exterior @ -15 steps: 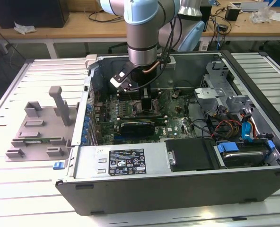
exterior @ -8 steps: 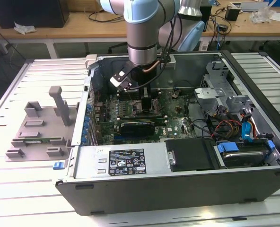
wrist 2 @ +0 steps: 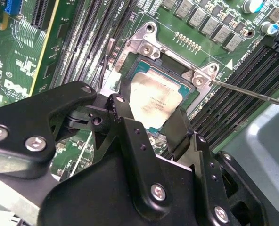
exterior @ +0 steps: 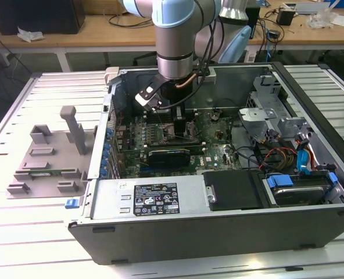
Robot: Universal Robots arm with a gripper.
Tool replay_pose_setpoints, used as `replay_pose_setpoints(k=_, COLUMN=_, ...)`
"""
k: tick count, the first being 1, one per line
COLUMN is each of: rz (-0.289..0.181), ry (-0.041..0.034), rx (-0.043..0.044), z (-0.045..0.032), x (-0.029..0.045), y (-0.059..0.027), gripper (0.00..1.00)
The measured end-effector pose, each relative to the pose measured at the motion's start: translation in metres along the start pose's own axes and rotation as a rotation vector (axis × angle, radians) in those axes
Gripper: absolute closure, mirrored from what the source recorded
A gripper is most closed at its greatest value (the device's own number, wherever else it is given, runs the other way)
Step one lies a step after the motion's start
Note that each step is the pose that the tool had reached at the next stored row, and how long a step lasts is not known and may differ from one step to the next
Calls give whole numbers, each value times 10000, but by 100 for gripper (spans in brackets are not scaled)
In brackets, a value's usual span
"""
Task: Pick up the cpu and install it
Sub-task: 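Place the cpu into insertion slot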
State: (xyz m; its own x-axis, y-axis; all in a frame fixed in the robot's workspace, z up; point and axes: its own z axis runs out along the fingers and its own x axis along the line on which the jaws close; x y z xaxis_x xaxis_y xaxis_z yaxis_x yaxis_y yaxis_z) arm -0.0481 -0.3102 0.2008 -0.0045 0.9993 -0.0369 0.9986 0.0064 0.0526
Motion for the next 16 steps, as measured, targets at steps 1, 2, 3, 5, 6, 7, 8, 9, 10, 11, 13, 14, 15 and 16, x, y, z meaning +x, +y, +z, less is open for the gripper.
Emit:
replay_pose_setpoints(k=1, rz=0, ry=-1, rx=0, z=-2, x=0, y=0, gripper=47)
replay_pose_setpoints(k=2, rz=0, ry=-1, rx=2, z=-1, x=-1, y=1, gripper=47)
replay_pose_setpoints(k=3, rz=0, ry=-2, rx=2, z=2, x=-1, y=1, gripper=47)
replay_pose_setpoints(k=5, rz=0, ry=-3, rx=3, z=3, x=-1, y=1, gripper=47)
replay_pose_setpoints(k=6, rz=0, ry=-2, rx=2, z=4, x=0, y=1, gripper=47)
replay_pose_setpoints(k=7, rz=0, ry=-2, rx=1, z=5, x=0, y=1, gripper=47)
replay_pose_setpoints(k=8, rz=0, ry=-1, rx=2, z=5, x=0, y=1, gripper=47)
replay_pose_setpoints(k=9, rz=0, ry=0, rx=-2, z=6, x=0, y=1, gripper=46)
replay_pose_setpoints(k=10, rz=0, ry=0, rx=0, z=6, x=0, y=1, gripper=46)
replay_pose_setpoints(k=11, rz=-1, ry=-1, rx=1, z=6, x=0, y=1, gripper=40)
replay_pose_setpoints(k=13, rz=0, ry=-2, rx=1, z=7, x=0, y=1, gripper=40)
replay_pose_setpoints(k=14, rz=0, ry=1, rx=0, z=-2, x=0, y=2, gripper=40)
replay_pose_setpoints(k=15, rz=0, ry=1, rx=-1, z=-22, x=-1, y=3, gripper=40)
replay_pose_setpoints(k=16, rz=0, ry=-2, rx=1, z=-72, x=-3, y=5, gripper=40)
